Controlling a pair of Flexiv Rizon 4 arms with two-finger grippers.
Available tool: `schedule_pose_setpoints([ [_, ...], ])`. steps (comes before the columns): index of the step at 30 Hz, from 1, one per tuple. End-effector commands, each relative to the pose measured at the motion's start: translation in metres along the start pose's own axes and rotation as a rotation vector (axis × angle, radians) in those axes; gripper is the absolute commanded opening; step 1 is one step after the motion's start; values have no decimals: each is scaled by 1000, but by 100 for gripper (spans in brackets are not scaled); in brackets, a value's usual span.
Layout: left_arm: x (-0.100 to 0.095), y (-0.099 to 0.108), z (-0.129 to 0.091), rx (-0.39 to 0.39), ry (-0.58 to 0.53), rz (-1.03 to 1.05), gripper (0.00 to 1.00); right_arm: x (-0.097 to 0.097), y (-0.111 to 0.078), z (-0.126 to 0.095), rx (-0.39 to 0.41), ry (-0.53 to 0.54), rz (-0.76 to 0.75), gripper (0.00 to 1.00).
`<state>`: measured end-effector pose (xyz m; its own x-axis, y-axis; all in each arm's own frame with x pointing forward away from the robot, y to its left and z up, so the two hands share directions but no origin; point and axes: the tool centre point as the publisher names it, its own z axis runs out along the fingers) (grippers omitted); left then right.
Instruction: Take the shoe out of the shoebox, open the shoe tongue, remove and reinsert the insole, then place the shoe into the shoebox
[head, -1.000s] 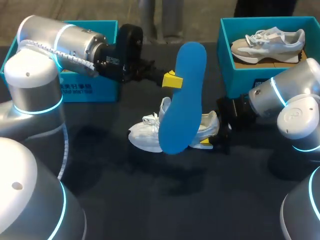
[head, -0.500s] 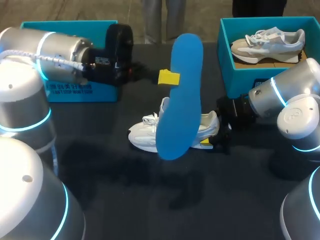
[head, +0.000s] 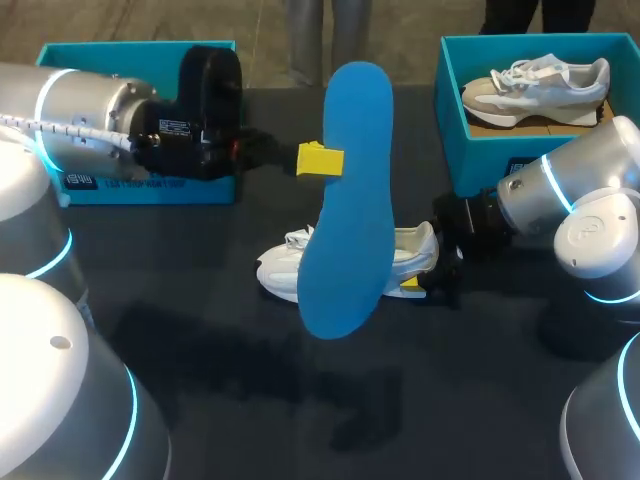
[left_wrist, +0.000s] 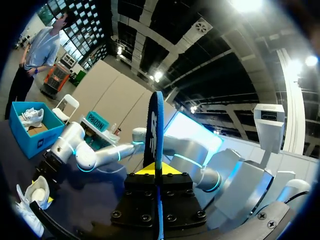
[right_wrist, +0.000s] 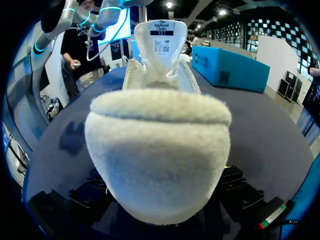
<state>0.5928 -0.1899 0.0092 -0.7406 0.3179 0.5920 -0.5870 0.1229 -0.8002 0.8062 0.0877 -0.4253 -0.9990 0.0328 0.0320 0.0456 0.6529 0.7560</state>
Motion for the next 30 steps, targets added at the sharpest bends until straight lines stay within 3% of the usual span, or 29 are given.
schedule_pose_setpoints([
  [1, 5, -7, 3, 5, 11, 4, 0, 0, 0, 1, 3, 0, 0, 0],
  [7, 16, -22, 8, 53, 21, 43, 0, 0, 0, 1, 3, 0, 0, 0],
  [13, 22, -28, 14, 47, 2, 33, 0, 0, 0, 1, 3, 0, 0, 0],
  [28, 23, -28, 15, 36, -7, 53, 0, 0, 0, 1, 3, 0, 0, 0],
  [30, 26, -29, 16, 74, -12, 12, 0, 0, 0, 1, 3, 0, 0, 0],
])
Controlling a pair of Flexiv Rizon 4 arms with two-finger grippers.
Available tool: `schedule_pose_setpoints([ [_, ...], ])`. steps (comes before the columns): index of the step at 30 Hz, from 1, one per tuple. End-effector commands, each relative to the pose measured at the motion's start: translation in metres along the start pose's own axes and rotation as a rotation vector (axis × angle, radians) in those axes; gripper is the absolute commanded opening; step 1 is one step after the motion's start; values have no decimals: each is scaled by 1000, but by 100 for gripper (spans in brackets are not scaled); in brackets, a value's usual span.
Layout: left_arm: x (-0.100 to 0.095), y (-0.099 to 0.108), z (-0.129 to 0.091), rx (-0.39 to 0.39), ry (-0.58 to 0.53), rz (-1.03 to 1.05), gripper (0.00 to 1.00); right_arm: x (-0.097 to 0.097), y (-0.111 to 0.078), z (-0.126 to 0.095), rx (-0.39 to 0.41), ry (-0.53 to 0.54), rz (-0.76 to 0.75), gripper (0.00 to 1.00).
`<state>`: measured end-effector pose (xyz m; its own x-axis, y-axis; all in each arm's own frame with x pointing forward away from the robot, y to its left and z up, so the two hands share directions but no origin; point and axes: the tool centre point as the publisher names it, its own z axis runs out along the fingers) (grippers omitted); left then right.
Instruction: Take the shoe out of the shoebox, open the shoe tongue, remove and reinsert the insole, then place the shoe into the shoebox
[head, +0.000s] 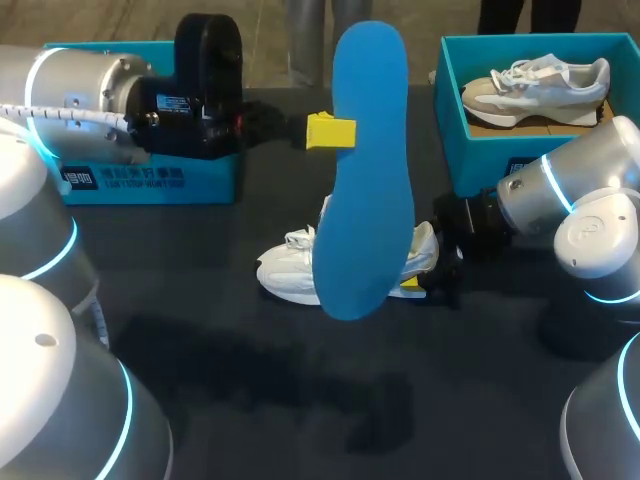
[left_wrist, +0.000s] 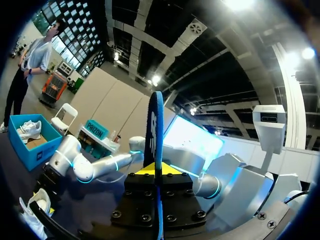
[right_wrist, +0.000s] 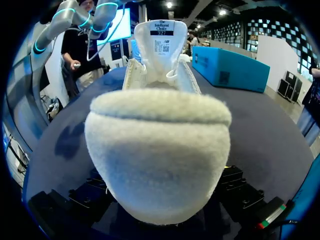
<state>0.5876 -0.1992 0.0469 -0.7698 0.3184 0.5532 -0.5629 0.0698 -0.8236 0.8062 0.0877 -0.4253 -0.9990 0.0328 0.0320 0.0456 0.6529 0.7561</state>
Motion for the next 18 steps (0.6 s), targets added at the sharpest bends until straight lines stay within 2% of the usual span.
schedule_pose_setpoints([
  [1, 3, -1, 2, 50, -13, -64, 0, 0, 0, 1, 3, 0, 0, 0],
  [4, 5, -2, 2, 68, -22, -115, 0, 0, 0, 1, 3, 0, 0, 0],
  [10, -2, 4, -1, 46, -15, -179, 0, 0, 0, 1, 3, 0, 0, 0],
  [18, -5, 6, -2, 43, -19, -174, 0, 0, 0, 1, 3, 0, 0, 0],
])
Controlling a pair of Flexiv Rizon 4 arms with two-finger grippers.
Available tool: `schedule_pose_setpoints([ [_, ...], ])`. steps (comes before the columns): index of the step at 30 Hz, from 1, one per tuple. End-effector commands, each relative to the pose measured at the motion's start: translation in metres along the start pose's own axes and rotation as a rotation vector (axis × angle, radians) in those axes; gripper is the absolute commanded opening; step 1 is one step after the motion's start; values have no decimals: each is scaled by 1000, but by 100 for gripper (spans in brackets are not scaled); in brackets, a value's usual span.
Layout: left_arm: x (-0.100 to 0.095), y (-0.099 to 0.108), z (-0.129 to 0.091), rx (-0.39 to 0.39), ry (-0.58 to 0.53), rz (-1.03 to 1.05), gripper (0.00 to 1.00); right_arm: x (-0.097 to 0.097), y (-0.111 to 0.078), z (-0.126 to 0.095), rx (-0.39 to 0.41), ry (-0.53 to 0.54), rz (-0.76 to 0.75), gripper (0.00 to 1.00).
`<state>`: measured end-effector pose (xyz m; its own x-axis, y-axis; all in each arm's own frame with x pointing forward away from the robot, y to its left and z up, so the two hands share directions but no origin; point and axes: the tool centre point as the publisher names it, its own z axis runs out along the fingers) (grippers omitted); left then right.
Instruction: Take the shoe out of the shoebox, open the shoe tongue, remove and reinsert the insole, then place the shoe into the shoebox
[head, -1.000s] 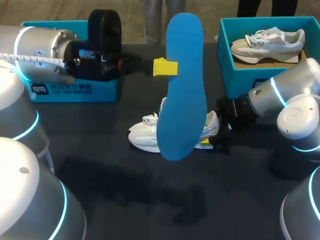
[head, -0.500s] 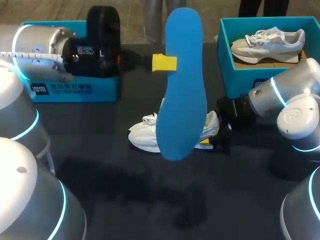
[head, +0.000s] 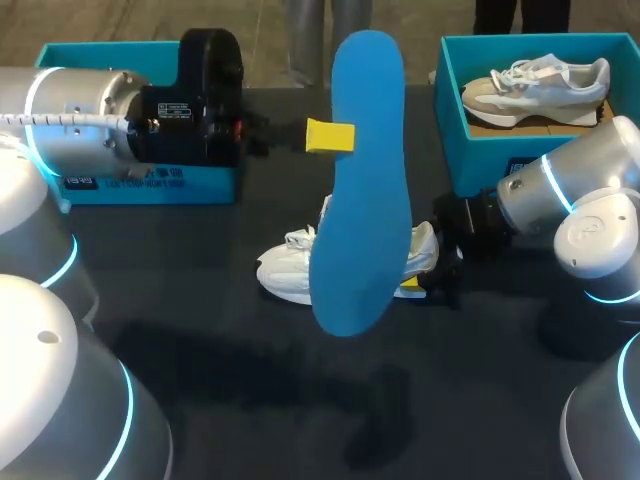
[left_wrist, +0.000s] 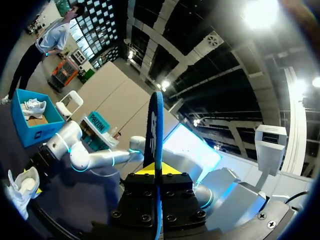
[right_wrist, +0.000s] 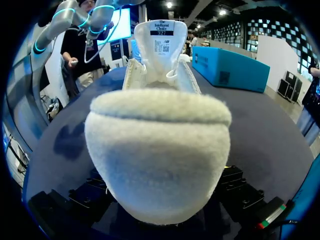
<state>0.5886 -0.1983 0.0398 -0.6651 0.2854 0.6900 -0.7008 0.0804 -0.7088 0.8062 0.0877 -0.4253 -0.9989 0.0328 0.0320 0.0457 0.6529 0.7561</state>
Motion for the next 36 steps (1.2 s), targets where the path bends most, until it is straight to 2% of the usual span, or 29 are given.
schedule_pose_setpoints([
  [1, -1, 0, 0, -2, 2, 0, 0, 0, 0, 1, 3, 0, 0, 0],
  [19, -1, 0, 0, -2, 2, 0, 0, 0, 0, 1, 3, 0, 0, 0],
  [20, -1, 0, 0, -2, 2, 0, 0, 0, 0, 1, 3, 0, 0, 14],
  [21, -1, 0, 0, -2, 2, 0, 0, 0, 0, 1, 3, 0, 0, 65],
  [22, -1, 0, 0, -2, 2, 0, 0, 0, 0, 1, 3, 0, 0, 100],
  [32, -1, 0, 0, -2, 2, 0, 0, 0, 0, 1, 3, 0, 0, 100],
  [36, -1, 0, 0, -2, 2, 0, 0, 0, -2, -7, 33, -3, 25, 100],
])
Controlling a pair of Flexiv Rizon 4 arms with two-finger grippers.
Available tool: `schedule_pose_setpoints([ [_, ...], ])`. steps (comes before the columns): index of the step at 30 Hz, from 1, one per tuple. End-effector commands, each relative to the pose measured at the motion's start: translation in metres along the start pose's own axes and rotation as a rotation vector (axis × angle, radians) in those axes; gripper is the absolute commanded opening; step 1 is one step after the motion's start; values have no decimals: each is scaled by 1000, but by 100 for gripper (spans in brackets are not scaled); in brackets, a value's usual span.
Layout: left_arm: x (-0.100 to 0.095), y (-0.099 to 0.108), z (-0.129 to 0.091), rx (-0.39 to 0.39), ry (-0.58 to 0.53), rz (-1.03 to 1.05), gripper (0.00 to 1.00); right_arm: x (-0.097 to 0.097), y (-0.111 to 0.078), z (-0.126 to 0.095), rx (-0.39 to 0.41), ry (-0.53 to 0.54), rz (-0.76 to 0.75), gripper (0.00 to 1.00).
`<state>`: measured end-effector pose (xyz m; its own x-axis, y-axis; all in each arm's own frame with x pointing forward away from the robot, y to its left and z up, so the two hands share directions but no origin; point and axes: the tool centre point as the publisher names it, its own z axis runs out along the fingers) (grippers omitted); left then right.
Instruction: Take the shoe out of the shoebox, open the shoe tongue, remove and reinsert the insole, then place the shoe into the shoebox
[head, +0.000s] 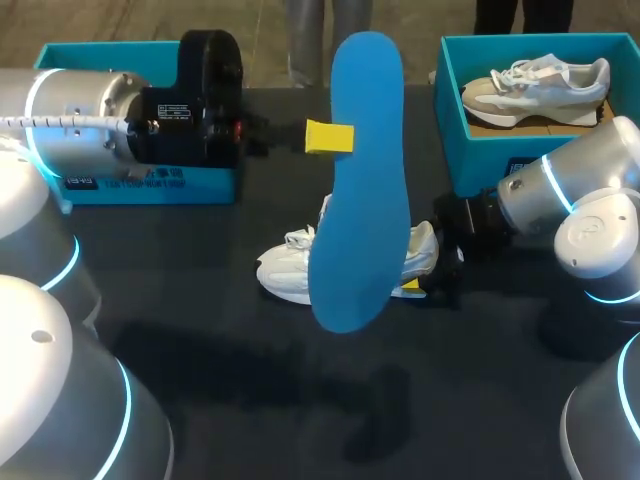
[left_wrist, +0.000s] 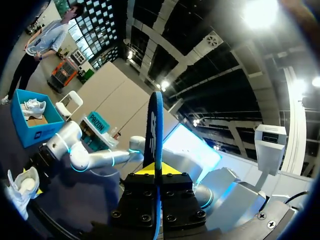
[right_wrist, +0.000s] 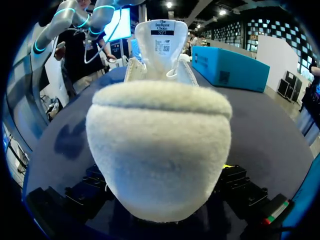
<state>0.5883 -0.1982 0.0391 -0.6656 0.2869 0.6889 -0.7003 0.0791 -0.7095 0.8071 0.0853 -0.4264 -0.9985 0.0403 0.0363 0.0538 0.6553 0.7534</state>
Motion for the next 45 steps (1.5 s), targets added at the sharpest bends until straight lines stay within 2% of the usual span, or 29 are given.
schedule_pose_setpoints([
  [1, -1, 0, 0, -3, 0, -1, 0, 1, 0, -8, 32, -3, 21, 100],
  [6, -1, 0, 0, -3, 0, -1, 0, 5, 4, -20, 73, -32, 56, 100],
  [15, -1, 0, 0, -3, 0, -1, 0, 13, 17, -40, 175, -74, 203, 100],
  [31, -1, 0, 0, -3, 0, -1, 0, 22, 52, -62, 562, -119, 293, 100],
  [36, -1, 0, 0, -3, 0, -1, 0, 25, 59, -65, 631, -142, 317, 100],
  [45, -1, 0, 0, -3, 0, -1, 0, 22, 68, -70, 707, -176, 298, 100],
])
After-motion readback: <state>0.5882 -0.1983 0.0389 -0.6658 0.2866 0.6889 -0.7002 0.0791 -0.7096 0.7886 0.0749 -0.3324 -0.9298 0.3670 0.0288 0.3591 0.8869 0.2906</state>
